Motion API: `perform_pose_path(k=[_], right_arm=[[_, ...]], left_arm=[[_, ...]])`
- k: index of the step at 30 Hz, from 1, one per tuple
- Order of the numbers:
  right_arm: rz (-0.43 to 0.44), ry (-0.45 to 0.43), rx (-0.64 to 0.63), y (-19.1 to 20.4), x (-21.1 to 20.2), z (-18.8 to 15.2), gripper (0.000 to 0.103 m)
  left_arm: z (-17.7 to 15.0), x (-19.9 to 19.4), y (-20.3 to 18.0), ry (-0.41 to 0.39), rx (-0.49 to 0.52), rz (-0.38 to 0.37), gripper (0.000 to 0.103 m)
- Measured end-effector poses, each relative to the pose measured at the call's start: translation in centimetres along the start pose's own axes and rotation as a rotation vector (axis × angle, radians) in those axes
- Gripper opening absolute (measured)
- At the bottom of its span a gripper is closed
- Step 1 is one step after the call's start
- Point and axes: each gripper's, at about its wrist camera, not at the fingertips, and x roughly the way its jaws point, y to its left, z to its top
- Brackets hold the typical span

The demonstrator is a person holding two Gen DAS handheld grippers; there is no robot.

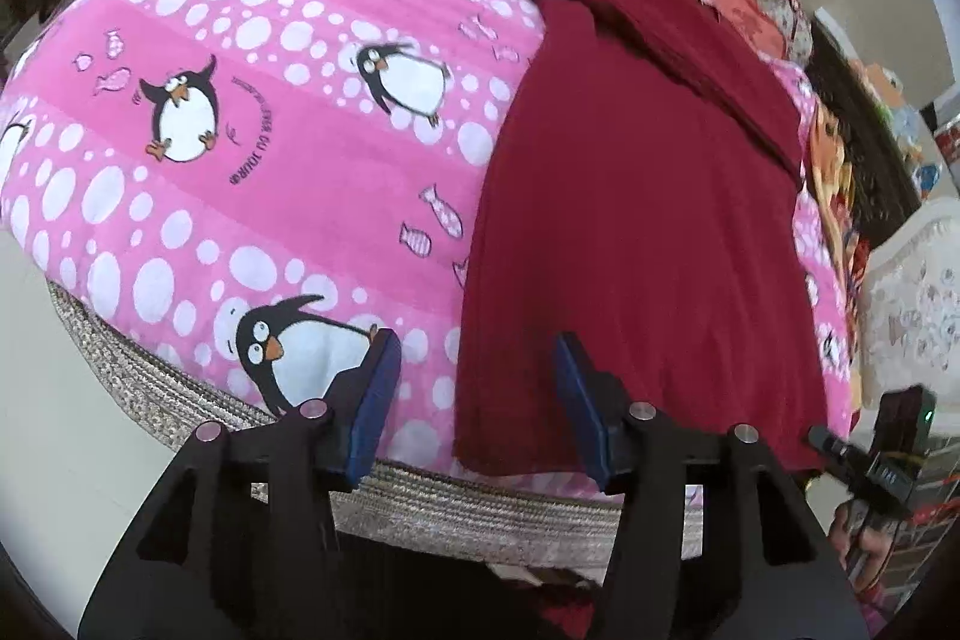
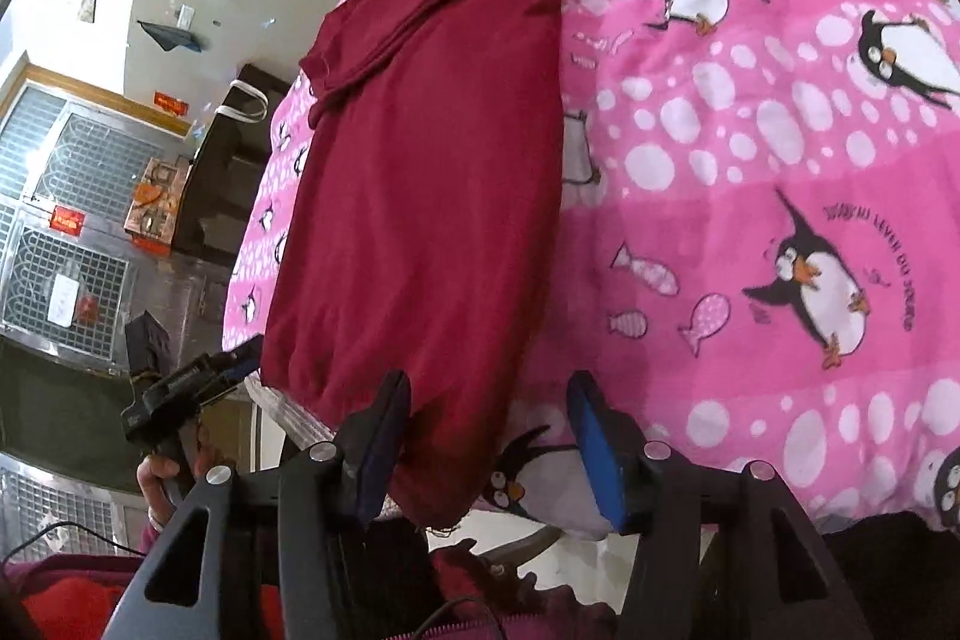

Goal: Fold small clothes
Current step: 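Move both grippers to the hem of the folded red shirt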

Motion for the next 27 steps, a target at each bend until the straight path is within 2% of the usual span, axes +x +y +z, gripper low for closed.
perform_pose_path(k=[13, 27], right_arm=[[-0.006, 0.033, -0.026, 0.8, 0.9, 0.4, 0.052], [-0.014, 0.048, -0.083, 1.7, 1.3, 0.4, 0.057]], left_arm=[[0.4, 2.4, -1.5, 0.021, 0.083, 0.081, 0.053], [0.2, 2.6, -2.0, 0.023, 0.09, 0.094, 0.054]])
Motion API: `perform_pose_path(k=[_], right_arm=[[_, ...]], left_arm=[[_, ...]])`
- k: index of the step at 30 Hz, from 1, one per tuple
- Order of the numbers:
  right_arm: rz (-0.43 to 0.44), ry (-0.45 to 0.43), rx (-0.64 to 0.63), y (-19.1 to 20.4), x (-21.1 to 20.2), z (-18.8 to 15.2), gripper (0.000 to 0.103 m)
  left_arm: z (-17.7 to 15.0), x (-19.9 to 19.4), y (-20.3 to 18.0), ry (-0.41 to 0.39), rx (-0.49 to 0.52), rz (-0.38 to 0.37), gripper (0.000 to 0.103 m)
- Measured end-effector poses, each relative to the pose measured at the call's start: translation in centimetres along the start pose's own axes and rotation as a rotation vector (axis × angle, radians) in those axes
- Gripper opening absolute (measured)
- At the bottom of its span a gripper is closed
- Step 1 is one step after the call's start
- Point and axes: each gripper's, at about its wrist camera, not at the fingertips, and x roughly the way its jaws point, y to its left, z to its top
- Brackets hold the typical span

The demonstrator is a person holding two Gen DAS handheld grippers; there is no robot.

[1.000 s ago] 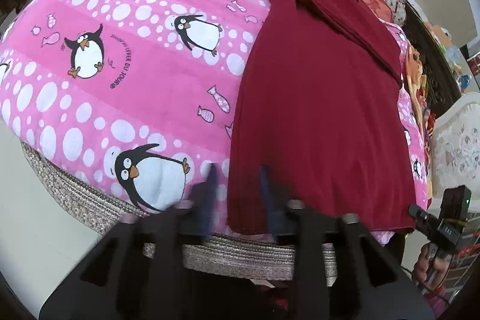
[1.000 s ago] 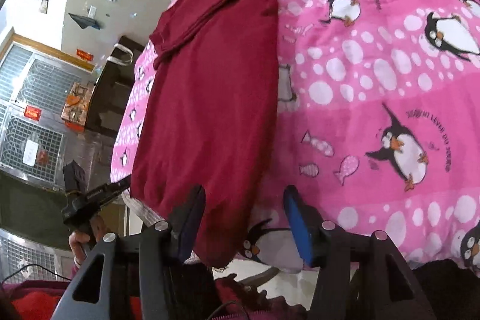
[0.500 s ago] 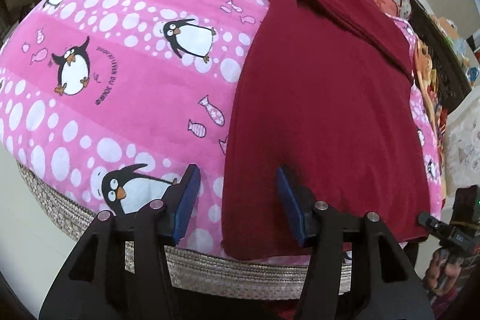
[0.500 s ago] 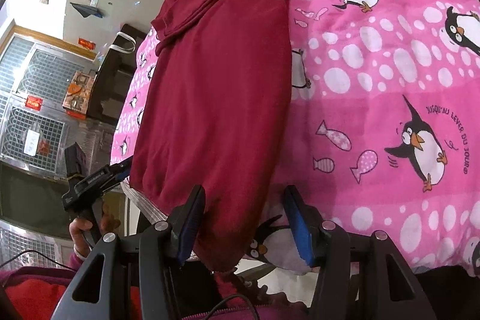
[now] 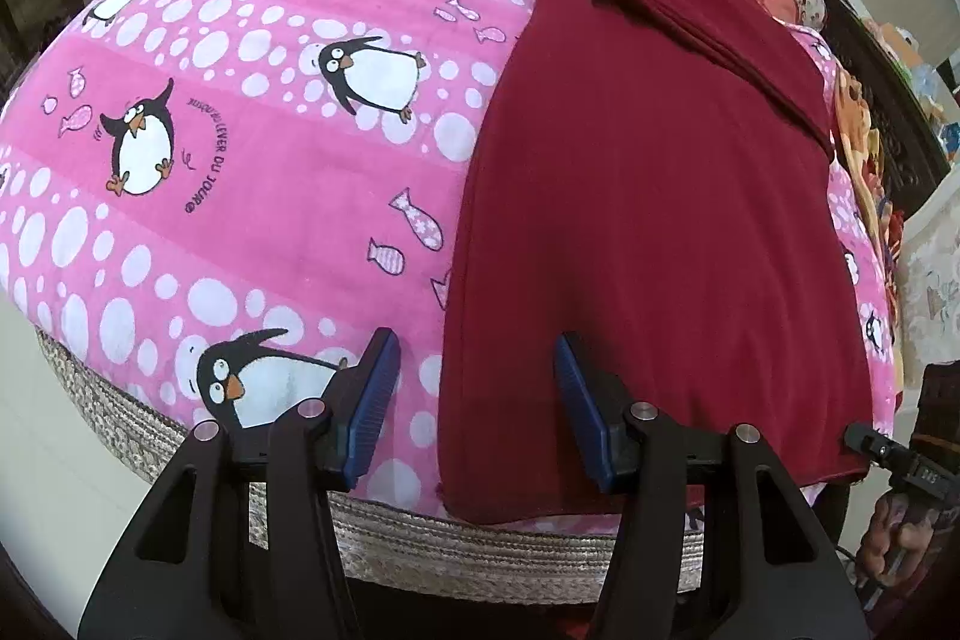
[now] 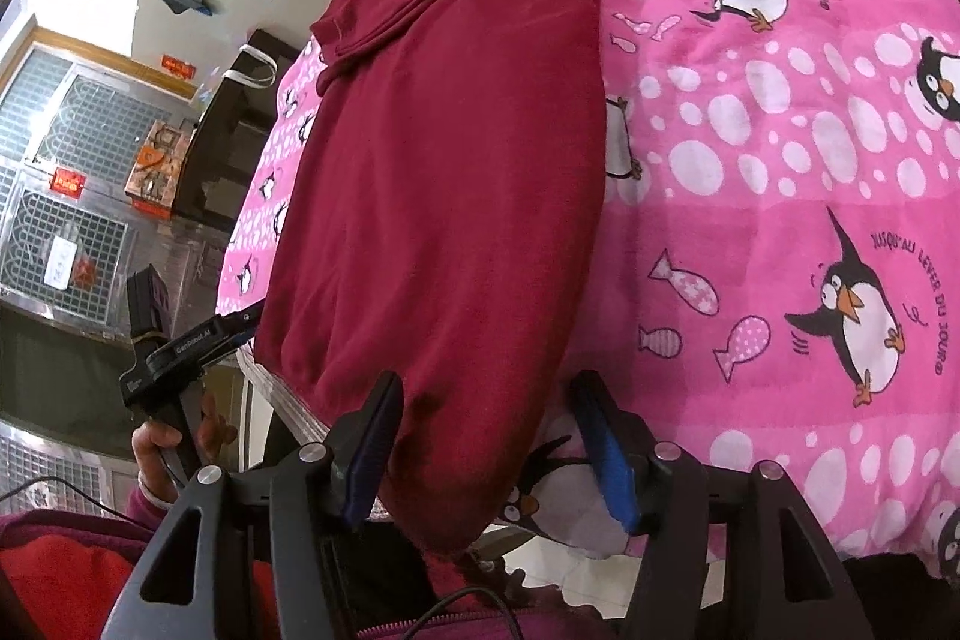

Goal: Fold small clothes
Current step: 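Move both grippers to the hem of the folded red shirt, then grasp the hem with both grippers and lift it toward the collar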

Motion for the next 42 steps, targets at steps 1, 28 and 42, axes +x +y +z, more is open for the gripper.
perform_pose_path(k=[1, 28, 42], right_arm=[[0.001, 0.0, -0.018, 0.2, 0.0, 0.0, 0.056], [0.061, -0.031, -0.101, 0.0, -0.2, -0.3, 0.043], [0.181, -0.058, -0.147, 2.7, -0.7, 1.2, 0.014]], left_arm=[[-0.1, 0.0, -0.1, 0.003, 0.005, -0.005, 0.054], [0.9, 1.1, -1.5, 0.068, 0.047, -0.113, 0.08], [0.9, 0.4, 0.0, 0.045, 0.014, -0.142, 0.008]])
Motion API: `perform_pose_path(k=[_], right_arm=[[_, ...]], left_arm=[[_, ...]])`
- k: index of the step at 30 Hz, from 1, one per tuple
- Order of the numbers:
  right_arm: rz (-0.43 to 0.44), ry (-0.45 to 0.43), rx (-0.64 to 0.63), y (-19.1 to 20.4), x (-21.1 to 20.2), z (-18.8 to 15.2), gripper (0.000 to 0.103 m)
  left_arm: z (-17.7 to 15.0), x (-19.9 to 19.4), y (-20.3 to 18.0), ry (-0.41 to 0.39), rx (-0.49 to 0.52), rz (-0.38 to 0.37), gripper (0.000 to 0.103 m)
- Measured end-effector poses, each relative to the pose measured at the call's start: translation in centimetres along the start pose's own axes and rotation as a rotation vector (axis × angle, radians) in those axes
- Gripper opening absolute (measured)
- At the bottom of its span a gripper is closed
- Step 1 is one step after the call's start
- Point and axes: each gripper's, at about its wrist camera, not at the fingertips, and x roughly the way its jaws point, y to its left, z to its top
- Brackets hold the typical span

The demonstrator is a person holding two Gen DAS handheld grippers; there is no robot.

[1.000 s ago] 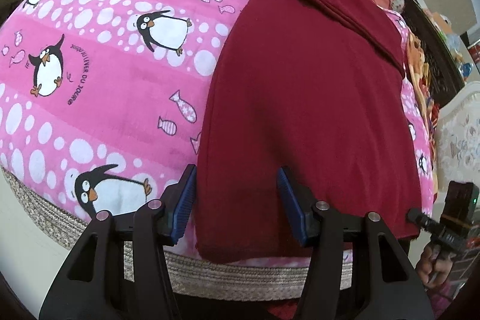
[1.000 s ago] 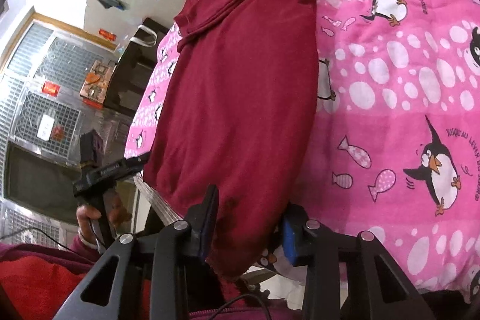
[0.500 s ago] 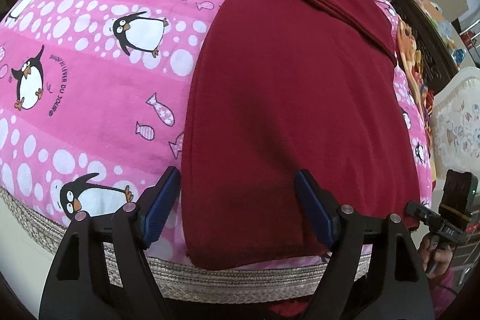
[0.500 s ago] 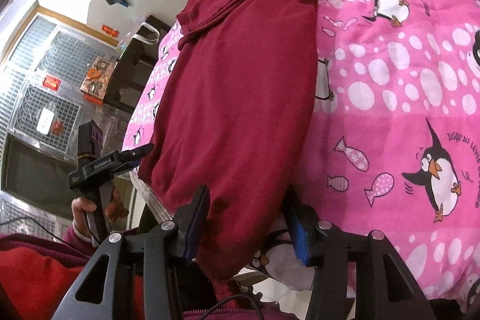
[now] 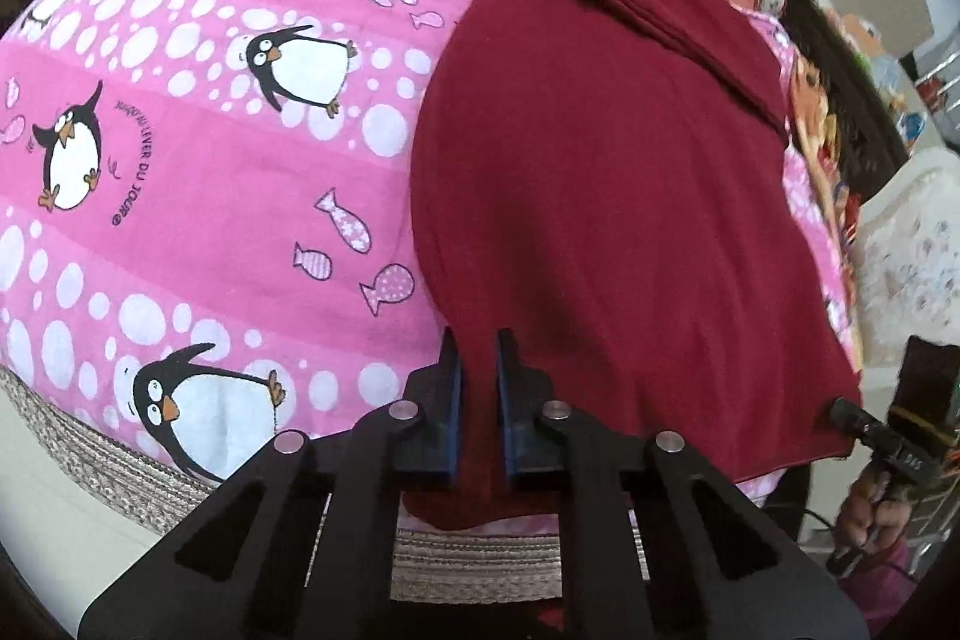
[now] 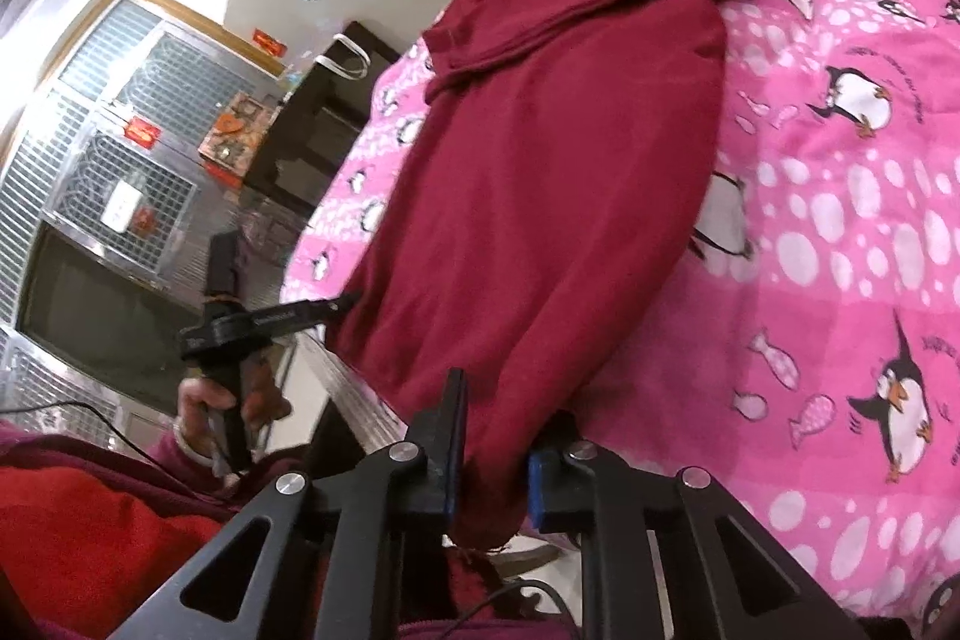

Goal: Fold small clothes
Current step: 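Grasp the hem with both grippers and lift it toward the collar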

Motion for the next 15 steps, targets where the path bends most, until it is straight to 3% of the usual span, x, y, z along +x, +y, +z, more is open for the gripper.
perform_pose_path(k=[7, 15], right_arm=[[0.133, -0.091, 0.049, 0.0, -1.3, 2.2, 0.012], [0.17, -0.205, 0.011, 1.5, -1.8, 6.5, 0.012]], left_arm=[[2.1, -2.4, -0.2, -0.082, -0.021, -0.075, 0.007], [6.4, -3.8, -1.6, -0.168, -0.022, -0.131, 0.007]])
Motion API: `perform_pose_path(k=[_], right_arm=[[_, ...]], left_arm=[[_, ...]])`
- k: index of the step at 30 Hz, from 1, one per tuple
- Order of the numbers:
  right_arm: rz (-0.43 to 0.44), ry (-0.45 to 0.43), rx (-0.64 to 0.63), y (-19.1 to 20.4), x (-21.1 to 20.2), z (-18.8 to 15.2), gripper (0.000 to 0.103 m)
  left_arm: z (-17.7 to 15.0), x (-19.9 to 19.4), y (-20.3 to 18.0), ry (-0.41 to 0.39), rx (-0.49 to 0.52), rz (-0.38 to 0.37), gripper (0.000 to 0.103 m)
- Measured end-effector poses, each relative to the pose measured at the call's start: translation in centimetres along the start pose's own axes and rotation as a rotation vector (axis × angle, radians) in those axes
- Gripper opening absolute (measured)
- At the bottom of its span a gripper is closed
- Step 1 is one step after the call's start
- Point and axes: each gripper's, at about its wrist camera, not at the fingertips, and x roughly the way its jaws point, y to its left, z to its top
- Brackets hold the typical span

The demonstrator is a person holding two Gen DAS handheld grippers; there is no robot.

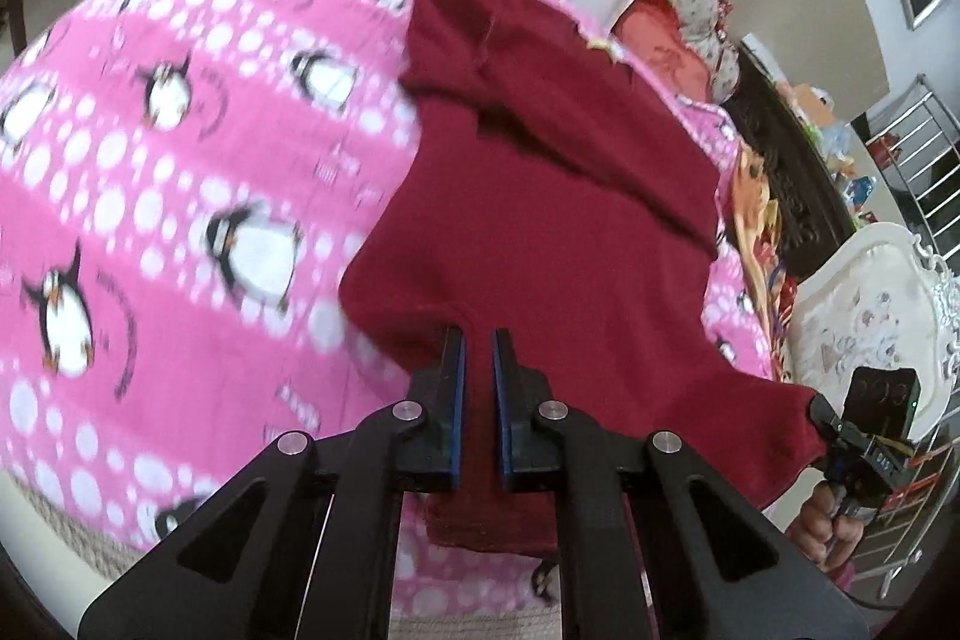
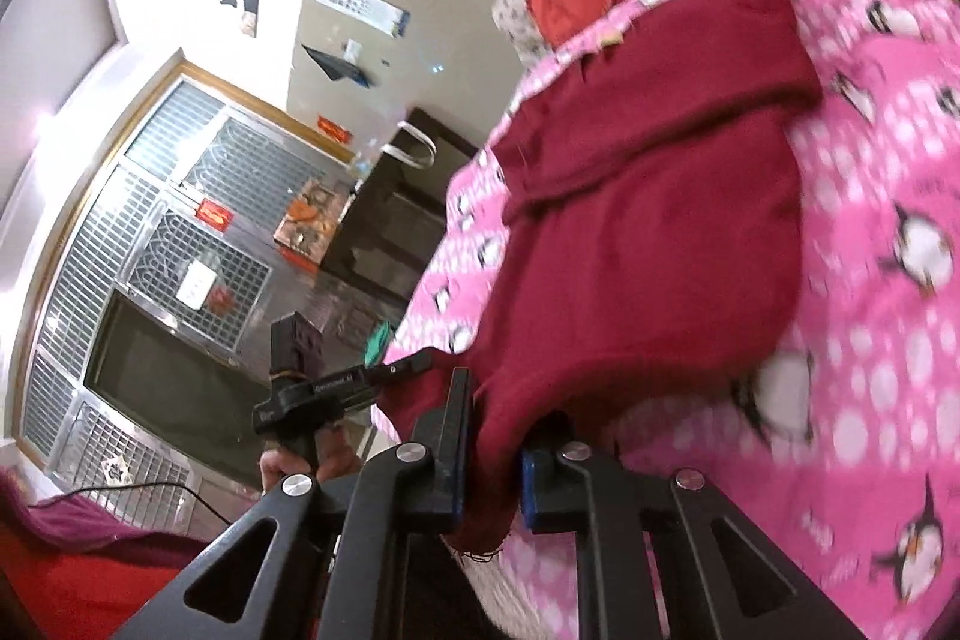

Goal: Fold small clothes
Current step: 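Grasp the hem with both grippers and lift it toward the collar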

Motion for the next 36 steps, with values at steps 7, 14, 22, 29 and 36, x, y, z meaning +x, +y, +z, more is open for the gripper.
perform_pose_path(k=[7, 14, 22, 29, 36], right_arm=[[-0.004, -0.068, -0.017, -0.1, -0.4, 3.4, 0.012], [-0.022, -0.135, -0.015, -1.2, -0.2, 7.7, 0.012], [-0.066, -0.18, -0.029, -2.8, 0.3, 13.3, 0.012], [-0.133, -0.169, -0.044, -4.6, 2.1, 18.4, 0.012], [-0.178, -0.174, -0.02, -7.1, 3.9, 22.4, 0.012]], left_arm=[[3.3, -0.1, -0.8, -0.049, 0.012, 0.007, 0.007], [8.1, -0.1, -1.9, -0.133, 0.01, -0.002, 0.007], [14.6, 2.1, -4.6, -0.194, 0.031, -0.03, 0.007], [19.1, 4.8, -6.0, -0.207, 0.054, 0.018, 0.007], [22.2, 8.4, -5.6, -0.194, 0.039, 0.063, 0.007]])
